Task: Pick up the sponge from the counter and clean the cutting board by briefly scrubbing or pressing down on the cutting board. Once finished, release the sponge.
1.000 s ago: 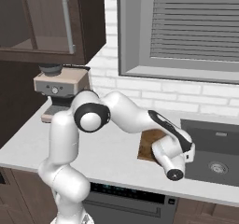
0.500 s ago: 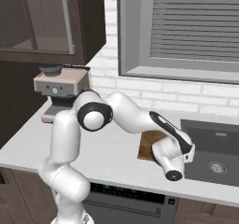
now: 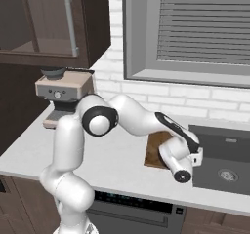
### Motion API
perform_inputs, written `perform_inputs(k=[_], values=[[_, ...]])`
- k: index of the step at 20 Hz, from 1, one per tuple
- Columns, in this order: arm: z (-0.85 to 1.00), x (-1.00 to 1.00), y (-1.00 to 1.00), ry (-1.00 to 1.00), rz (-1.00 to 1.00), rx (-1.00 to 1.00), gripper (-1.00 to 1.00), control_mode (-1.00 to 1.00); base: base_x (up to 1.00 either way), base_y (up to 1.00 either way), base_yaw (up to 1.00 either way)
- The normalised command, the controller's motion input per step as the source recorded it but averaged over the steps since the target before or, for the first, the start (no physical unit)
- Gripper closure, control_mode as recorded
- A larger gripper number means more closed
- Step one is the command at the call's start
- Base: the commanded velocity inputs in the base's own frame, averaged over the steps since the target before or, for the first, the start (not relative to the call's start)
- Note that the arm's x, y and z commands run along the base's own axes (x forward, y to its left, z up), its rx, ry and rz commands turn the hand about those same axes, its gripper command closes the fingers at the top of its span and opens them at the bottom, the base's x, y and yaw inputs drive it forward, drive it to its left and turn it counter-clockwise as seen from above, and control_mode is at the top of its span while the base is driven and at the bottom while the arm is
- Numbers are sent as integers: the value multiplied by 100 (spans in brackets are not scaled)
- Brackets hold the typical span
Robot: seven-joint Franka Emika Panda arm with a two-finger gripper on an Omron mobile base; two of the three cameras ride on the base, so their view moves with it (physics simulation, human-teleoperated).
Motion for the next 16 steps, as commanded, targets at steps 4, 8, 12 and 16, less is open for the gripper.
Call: perform_inputs(k=[4, 8, 12, 16], values=[[-43, 6, 100, -2, 0, 0, 100, -100, 0, 0, 0], [-43, 0, 100, -8, 0, 0, 100, -100, 0, 0, 0], [-59, 0, 100, -9, 0, 6, 100, -100, 0, 0, 0], [-74, 18, 88, -15, 0, 6, 100, -100, 0, 0, 0]])
